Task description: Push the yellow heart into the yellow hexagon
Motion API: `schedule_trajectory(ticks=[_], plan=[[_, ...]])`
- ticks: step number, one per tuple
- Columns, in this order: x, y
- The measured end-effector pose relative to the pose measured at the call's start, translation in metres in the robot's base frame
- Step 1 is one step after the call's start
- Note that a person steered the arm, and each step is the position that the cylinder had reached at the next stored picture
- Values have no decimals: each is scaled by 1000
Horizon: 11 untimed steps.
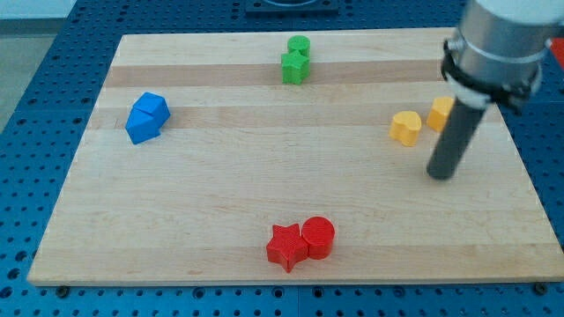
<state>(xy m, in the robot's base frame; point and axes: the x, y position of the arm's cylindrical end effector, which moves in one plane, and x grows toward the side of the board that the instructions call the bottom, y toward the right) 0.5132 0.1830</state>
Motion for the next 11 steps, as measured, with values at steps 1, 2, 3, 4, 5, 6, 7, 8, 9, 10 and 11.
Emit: schedule_trajectory(ticks=[1, 2, 3, 4, 5, 6, 7, 8, 9, 10, 11], plan=[[7, -39], [-43, -78], [-46, -78], [-87, -69], [-87, -52], [-106, -17], [-108, -13], [-108, -17], [-112, -57], [-116, -101], [-116, -136]])
